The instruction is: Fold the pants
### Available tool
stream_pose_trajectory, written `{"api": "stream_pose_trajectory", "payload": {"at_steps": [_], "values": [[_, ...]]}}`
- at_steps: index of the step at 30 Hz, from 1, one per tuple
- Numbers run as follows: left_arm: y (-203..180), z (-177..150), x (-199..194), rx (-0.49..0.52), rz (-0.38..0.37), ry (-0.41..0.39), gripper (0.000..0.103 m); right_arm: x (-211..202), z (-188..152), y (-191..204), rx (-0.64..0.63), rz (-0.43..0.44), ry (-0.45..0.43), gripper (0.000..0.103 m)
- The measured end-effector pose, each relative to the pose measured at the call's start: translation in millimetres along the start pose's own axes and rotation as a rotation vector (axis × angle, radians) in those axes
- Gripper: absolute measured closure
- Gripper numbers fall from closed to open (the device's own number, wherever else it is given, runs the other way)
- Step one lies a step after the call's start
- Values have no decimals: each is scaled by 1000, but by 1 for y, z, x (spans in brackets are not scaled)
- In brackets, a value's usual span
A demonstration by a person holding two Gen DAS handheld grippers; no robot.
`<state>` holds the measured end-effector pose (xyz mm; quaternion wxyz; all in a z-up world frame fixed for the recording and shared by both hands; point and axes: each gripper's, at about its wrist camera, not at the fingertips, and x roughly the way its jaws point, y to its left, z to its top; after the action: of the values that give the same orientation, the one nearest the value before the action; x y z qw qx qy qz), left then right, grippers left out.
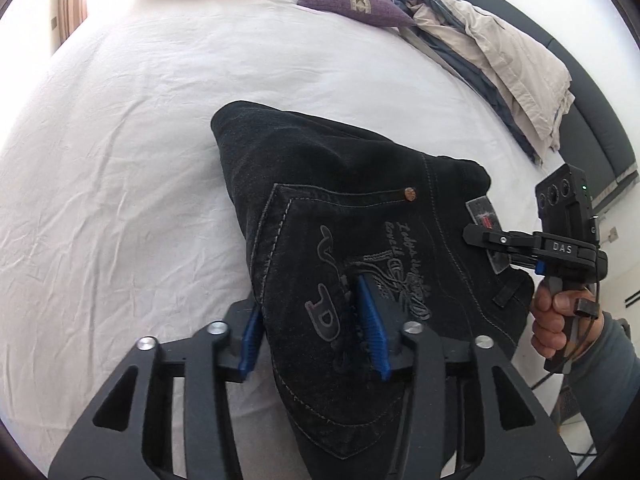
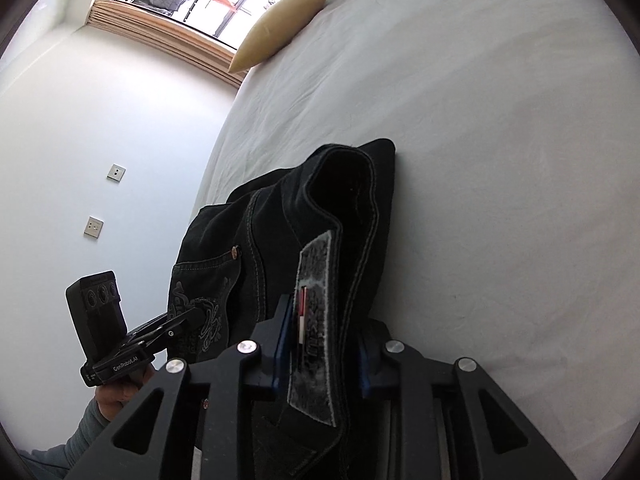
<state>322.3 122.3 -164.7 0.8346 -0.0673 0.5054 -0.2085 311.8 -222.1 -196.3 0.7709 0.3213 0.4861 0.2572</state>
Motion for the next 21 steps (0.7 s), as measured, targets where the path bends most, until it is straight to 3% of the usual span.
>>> {"api": "stream_pose_trajectory", "payload": {"at_steps": [2, 4, 7, 9, 17, 21], "values": [[2, -2, 1, -3, 19, -16, 44, -1, -2, 3, -2, 3, -16, 74], [0, -3, 1, 9, 77, -31, 28, -4, -3, 6, -8, -1, -27, 70], [-6, -4, -1, 30, 123, -38, 26, -13, -6, 15, -11, -19, -48, 59], [-12, -5, -3, 38, 151, -38, 25, -25, -10, 20, -15, -39, -82, 42], [-36, -15, -42, 48, 236, -88, 24, -80, -38, 49, -50, -105, -187, 34], [-60, -25, -80, 41, 251, -174, 2, -107, -65, 77, -99, -157, -242, 27]]}}
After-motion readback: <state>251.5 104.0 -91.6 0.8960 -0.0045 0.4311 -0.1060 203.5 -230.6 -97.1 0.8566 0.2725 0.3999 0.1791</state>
